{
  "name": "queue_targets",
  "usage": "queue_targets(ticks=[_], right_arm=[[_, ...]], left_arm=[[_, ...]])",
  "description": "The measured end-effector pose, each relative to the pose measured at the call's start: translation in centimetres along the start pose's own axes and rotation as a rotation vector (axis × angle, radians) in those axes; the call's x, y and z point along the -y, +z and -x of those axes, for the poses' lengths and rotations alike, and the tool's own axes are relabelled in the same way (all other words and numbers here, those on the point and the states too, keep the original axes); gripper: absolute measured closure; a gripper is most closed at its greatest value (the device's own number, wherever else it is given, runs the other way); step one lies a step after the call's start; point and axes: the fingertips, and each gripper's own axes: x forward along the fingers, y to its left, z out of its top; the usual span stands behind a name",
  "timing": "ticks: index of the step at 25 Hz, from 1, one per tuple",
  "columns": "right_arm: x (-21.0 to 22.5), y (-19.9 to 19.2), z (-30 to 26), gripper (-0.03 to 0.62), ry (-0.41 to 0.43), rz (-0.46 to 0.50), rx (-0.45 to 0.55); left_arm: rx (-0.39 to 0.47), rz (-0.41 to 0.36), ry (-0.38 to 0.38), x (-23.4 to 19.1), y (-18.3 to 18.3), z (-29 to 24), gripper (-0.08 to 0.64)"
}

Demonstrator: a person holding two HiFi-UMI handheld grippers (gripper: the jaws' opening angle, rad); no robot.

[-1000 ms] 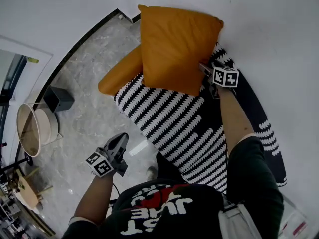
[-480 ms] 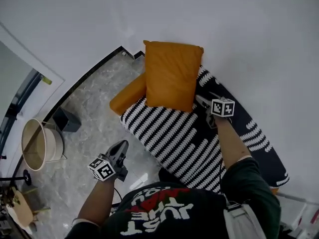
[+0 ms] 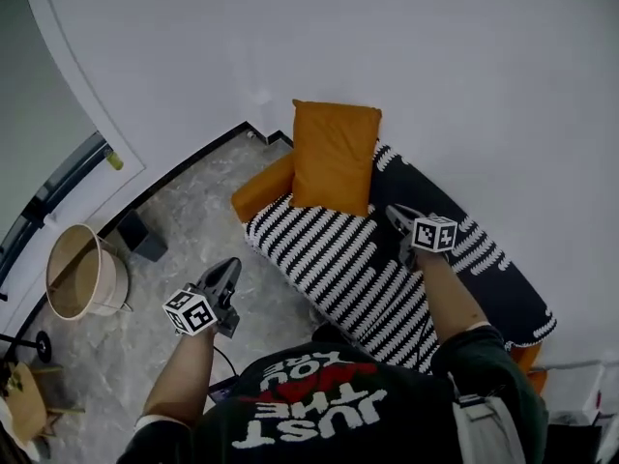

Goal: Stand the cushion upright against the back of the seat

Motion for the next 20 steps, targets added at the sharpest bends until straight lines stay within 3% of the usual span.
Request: queue_targets(ticks=[5, 9, 20], right_arm=[[-5.1, 0.6, 6.4, 0.557, -0.001, 0.065, 0.047], [-7.1, 0.9, 10.3, 0.565, -0.001, 0.093, 0.071], [-7.4, 0.7, 18.0, 0.566, 0.073, 0.134, 0.068]], left_arm=[[0.014, -0.078, -0.046, 3.5, 2.4, 2.7, 0.549], [0.021, -0.091, -0.051, 5.5, 3.2, 3.0, 0.549], [0.038, -0.135, -0.03, 13.8, 1.1, -0.1, 0.549]])
